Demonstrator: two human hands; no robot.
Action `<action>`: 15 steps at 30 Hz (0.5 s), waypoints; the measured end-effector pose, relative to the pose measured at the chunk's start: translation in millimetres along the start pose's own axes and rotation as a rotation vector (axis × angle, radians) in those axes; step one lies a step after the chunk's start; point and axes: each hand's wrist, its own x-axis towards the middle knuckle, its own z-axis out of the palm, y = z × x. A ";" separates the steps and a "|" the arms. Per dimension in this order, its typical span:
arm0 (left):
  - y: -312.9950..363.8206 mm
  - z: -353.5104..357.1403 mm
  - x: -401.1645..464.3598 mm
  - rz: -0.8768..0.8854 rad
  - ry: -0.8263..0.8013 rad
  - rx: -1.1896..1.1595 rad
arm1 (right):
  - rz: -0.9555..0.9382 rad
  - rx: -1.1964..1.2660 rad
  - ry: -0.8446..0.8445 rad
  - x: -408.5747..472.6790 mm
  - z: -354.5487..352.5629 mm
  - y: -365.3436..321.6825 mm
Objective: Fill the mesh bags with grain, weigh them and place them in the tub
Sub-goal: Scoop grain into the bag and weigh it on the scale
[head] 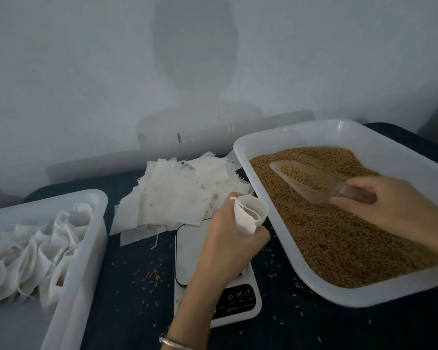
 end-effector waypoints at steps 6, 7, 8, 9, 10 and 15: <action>-10.2 -14.7 -2.8 -0.049 0.079 0.128 | -0.167 0.076 -0.084 -20.4 -47.8 -29.3; -10.5 -15.7 -3.3 -0.054 0.077 0.138 | -0.185 0.059 -0.115 -22.1 -56.4 -35.2; -10.3 -16.5 -4.1 -0.056 0.074 0.144 | -0.196 0.029 -0.148 -23.3 -63.8 -42.0; -9.9 -17.2 -4.9 -0.057 0.070 0.151 | -0.206 0.002 -0.172 -23.8 -69.1 -48.0; -9.7 -17.8 -6.0 -0.056 0.065 0.159 | -0.215 -0.008 -0.187 -23.7 -73.1 -52.1; -7.9 -19.4 -9.2 -0.048 0.045 0.196 | -0.276 -0.046 -0.234 -16.6 -80.9 -59.9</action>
